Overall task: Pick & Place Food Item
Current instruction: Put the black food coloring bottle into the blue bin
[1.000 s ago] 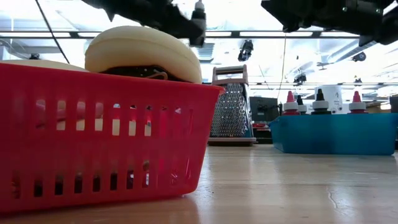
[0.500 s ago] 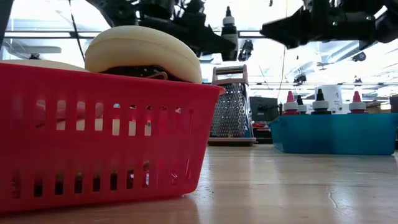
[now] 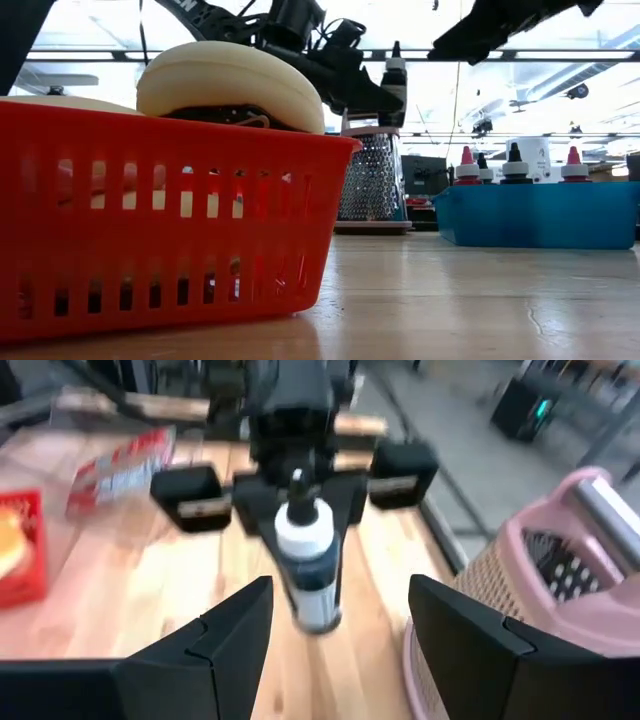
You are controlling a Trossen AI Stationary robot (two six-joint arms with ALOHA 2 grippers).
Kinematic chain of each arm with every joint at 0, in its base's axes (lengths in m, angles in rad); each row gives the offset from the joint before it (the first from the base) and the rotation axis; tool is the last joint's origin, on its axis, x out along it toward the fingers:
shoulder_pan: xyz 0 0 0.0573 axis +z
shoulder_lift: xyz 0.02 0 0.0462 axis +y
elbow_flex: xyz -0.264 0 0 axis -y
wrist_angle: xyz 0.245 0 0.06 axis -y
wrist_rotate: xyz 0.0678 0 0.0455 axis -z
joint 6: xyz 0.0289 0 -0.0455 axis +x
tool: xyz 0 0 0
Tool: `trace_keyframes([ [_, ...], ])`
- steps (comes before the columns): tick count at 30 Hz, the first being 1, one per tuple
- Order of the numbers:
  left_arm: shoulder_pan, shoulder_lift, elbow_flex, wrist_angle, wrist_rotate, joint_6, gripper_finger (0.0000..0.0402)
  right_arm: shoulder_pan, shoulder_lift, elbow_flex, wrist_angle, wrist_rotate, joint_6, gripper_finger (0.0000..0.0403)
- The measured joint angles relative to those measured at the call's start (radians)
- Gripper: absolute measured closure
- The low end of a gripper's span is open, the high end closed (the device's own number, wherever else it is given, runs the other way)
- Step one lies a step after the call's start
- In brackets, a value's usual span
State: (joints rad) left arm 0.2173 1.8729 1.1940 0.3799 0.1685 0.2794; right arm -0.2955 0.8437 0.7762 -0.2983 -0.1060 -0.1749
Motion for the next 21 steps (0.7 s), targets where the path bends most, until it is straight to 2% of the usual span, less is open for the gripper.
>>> trace_keyframes([
  [7,0.002,-0.004,-0.003,-0.027,-0.002,-0.008,0.0322,0.001,0.138,0.199,-0.237,-0.007,0.000,0.0172],
  [21,0.003,-0.004,-0.004,-0.034,-0.002,-0.010,0.0323,0.003,0.445,0.558,-0.509,-0.038,-0.047,0.0172],
])
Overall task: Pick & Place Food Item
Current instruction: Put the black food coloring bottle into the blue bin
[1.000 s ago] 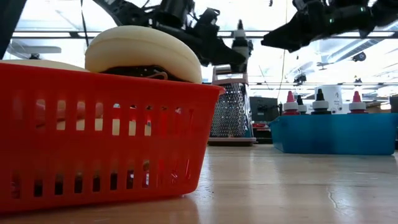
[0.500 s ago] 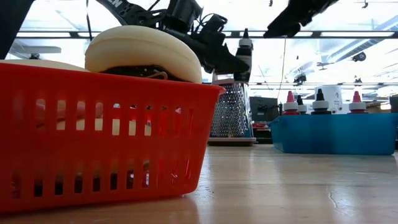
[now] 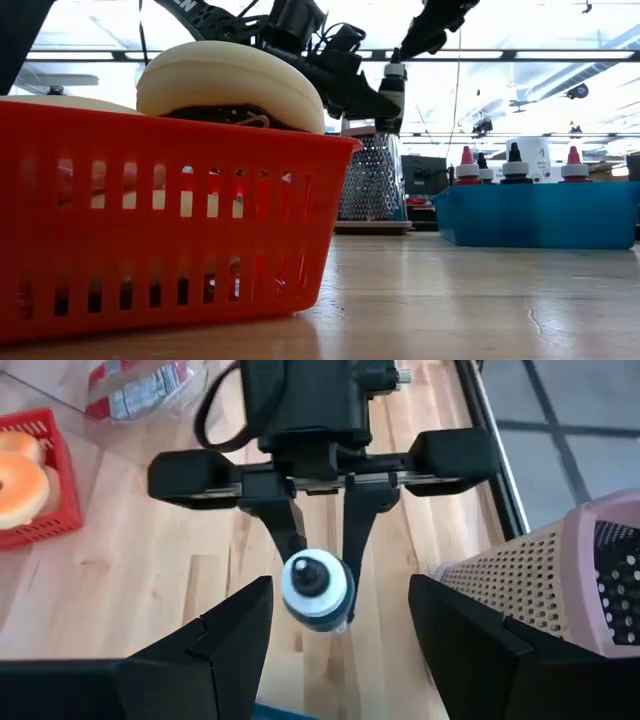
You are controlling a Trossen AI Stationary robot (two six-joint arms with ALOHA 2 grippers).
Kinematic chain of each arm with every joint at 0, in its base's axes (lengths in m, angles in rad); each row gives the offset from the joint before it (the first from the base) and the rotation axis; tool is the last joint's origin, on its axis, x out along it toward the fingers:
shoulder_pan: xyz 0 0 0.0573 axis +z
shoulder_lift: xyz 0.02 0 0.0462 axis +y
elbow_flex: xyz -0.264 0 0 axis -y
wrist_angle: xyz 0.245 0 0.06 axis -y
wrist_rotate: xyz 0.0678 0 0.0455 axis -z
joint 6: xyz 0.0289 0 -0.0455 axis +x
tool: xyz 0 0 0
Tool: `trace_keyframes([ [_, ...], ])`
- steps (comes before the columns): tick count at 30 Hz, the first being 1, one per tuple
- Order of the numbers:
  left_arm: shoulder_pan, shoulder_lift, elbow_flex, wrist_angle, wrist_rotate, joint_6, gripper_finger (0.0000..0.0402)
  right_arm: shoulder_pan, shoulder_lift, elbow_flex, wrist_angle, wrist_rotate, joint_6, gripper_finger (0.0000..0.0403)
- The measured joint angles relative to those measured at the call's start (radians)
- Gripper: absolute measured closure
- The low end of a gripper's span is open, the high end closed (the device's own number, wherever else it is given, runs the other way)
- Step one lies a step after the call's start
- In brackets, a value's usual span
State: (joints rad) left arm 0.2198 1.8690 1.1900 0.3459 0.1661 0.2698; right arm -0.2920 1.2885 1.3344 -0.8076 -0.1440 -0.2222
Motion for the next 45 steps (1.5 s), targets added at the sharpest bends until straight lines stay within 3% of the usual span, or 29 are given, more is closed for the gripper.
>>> trace_keyframes([
  [7,0.002,0.000,-0.001,-0.019,-0.001,0.011,0.0323,0.000,0.101,0.117,-0.122,-0.022,-0.013,0.0172],
  [16,0.002,0.000,-0.001,-0.019,-0.002,0.013,0.0323,0.027,0.184,0.163,-0.165,-0.022,-0.021,0.0172],
  [39,0.003,0.000,-0.001,-0.018,-0.005,0.014,0.0323,0.044,0.202,0.146,-0.147,-0.010,-0.017,0.0173],
  [45,0.003,0.000,-0.001,-0.017,-0.005,0.014,0.0323,0.045,0.202,0.136,-0.147,0.041,-0.020,0.0173],
])
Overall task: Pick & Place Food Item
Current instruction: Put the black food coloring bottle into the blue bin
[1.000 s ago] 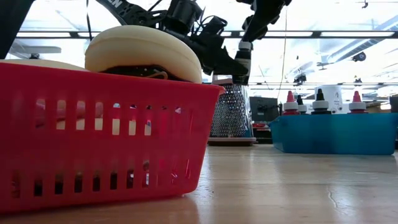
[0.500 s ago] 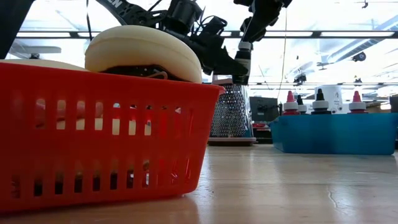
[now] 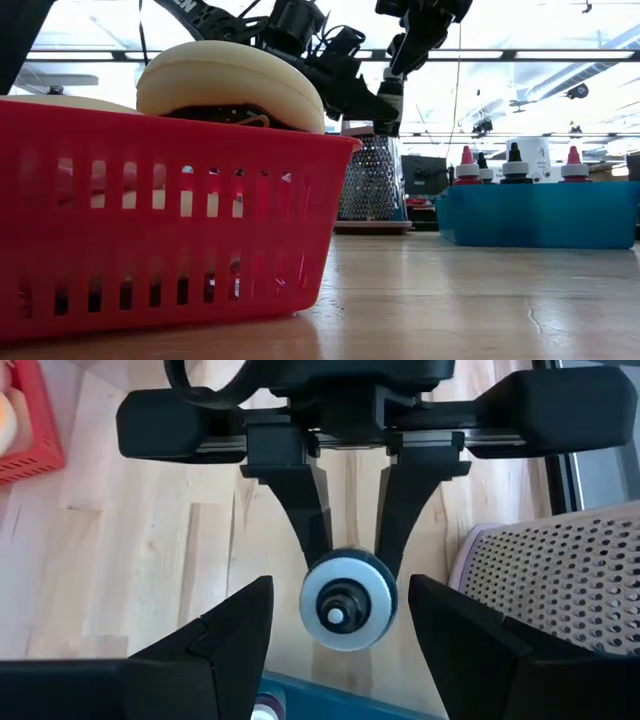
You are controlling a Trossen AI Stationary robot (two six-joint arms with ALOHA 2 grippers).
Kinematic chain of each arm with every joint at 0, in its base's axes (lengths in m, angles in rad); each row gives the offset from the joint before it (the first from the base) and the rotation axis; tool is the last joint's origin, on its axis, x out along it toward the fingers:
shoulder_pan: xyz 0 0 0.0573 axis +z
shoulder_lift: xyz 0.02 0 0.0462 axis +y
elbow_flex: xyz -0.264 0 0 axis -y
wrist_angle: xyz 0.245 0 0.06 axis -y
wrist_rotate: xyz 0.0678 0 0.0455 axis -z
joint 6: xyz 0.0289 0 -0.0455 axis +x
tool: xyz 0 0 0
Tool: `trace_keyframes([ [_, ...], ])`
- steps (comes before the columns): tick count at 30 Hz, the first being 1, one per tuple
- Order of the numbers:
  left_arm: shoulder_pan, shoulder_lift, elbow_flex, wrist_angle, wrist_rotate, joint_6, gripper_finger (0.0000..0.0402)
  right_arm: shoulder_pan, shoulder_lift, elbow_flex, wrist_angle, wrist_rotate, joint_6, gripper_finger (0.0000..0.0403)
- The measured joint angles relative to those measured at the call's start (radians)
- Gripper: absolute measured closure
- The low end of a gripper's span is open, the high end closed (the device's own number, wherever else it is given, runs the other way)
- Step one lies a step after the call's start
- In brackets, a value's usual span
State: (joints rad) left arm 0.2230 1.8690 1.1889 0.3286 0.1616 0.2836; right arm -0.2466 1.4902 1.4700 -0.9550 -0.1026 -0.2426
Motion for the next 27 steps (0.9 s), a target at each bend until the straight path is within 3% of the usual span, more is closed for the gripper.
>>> trace_keyframes([
  [7,0.000,0.000,0.000,0.004,0.001,0.000,0.0323,0.000,0.000,0.000,0.001,0.002,-0.001,0.0202],
  [15,0.000,0.000,0.000,0.006,0.002,-0.001,0.0323,0.015,0.000,-0.002,0.015,0.063,0.003,0.0297],
  [27,0.000,0.000,-0.001,0.003,0.000,0.004,0.0327,0.052,0.000,-0.016,0.020,0.111,-0.008,0.0299],
])
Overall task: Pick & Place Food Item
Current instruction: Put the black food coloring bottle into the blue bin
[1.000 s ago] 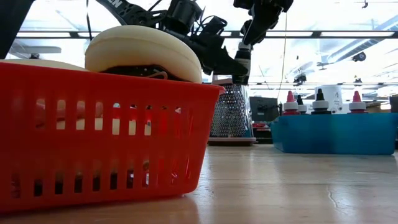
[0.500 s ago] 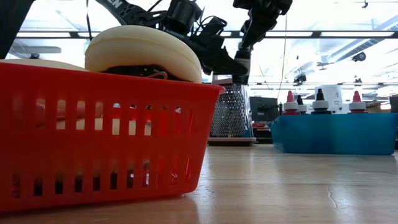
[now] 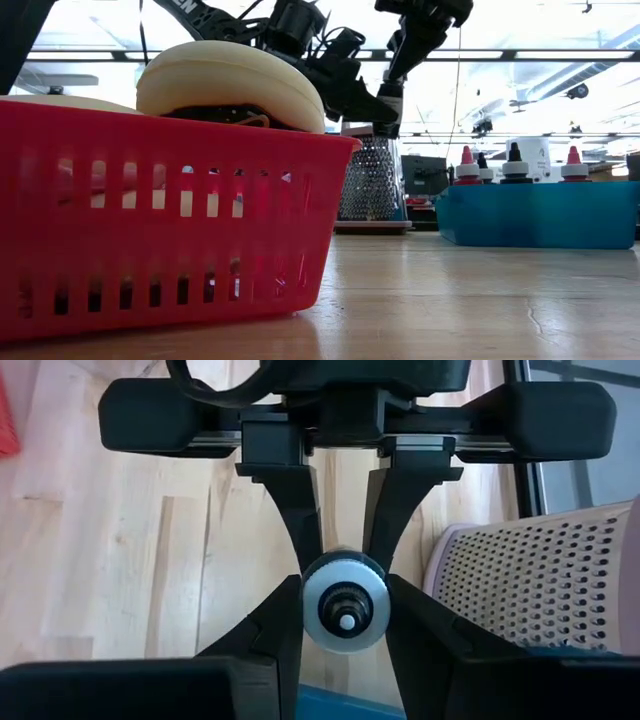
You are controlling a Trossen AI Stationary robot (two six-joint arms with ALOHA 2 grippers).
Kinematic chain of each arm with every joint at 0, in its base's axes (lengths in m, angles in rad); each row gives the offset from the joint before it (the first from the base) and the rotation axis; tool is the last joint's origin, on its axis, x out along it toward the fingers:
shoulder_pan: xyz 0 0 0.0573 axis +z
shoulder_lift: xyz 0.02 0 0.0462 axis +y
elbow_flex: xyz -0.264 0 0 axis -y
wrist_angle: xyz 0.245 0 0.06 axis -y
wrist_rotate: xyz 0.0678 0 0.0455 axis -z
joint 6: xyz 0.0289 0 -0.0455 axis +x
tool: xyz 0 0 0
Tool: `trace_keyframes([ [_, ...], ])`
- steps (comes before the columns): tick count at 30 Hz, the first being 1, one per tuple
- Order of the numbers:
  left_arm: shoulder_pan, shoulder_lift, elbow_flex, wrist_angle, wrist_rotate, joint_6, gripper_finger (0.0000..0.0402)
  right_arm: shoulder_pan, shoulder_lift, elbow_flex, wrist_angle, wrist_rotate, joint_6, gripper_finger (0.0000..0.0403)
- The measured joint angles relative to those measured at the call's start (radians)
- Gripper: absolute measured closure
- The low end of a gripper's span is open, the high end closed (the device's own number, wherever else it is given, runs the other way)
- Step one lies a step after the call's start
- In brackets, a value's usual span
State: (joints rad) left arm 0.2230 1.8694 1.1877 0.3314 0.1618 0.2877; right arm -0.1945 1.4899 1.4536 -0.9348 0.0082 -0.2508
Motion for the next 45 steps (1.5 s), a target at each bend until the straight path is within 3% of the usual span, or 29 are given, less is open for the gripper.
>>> trace_keyframes([
  [35,0.000,0.000,0.000,0.004,0.044,0.011,0.0328,0.003,0.000,-0.001,-0.003,-0.008,-0.019,0.0299],
  [38,-0.001,0.000,0.000,0.004,0.072,0.010,0.0301,0.004,0.000,-0.001,-0.003,-0.012,-0.019,0.0299],
  [45,-0.018,-0.002,0.003,0.039,0.090,-0.017,0.0185,0.005,0.002,-0.003,-0.010,-0.020,-0.033,0.0299],
])
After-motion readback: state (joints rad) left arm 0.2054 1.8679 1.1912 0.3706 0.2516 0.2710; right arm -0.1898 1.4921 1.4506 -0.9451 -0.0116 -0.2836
